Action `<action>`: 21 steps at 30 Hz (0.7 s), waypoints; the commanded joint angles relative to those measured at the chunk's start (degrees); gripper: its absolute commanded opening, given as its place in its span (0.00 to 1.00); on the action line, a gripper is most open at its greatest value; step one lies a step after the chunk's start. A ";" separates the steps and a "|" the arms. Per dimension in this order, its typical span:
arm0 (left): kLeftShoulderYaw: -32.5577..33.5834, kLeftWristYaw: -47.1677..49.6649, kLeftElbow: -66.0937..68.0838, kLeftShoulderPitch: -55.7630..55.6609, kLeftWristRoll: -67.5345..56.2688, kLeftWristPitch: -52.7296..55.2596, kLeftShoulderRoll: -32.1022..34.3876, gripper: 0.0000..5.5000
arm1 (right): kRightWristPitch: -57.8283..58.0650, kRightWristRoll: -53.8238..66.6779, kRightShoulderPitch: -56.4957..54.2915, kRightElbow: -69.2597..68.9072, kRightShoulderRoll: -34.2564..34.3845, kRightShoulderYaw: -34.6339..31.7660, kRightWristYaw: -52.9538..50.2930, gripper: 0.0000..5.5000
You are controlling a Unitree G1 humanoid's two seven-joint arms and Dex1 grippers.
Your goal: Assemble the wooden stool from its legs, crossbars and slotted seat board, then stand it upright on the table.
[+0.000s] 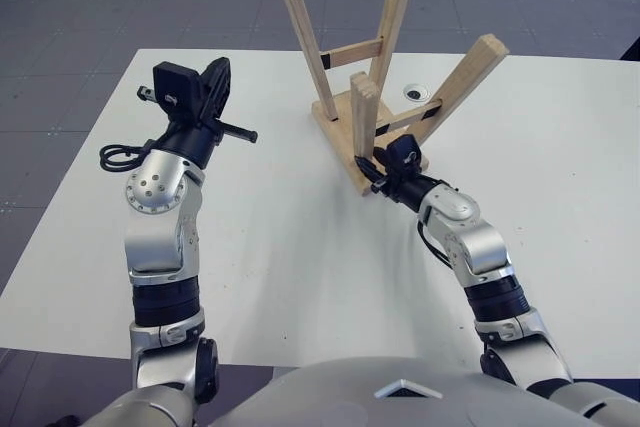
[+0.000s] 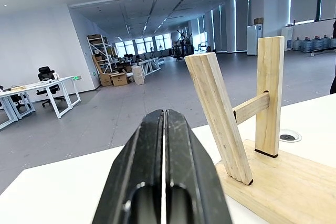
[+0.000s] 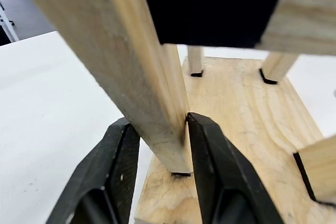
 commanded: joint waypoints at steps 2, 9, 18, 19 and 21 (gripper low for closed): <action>-0.50 0.56 0.67 -0.03 -0.02 -0.11 -0.13 0.02 | 1.72 1.08 0.78 -2.78 -1.45 -1.39 1.78 0.21; -1.83 -1.67 1.97 0.56 -0.72 -0.40 0.78 0.02 | 4.33 6.91 4.42 -6.63 -15.85 -5.95 18.15 0.20; -3.56 -13.86 7.02 5.61 -2.32 1.01 8.27 0.02 | -10.20 5.39 2.43 6.19 -34.96 -2.54 48.86 0.19; -4.11 -14.44 7.49 5.27 -2.40 1.21 8.27 0.02 | -12.33 4.95 1.37 7.16 -35.80 -1.73 51.40 0.19; -6.12 -16.28 7.88 5.59 -2.02 1.28 8.77 0.02 | -17.55 3.19 -2.07 11.19 -37.41 -0.33 55.99 0.19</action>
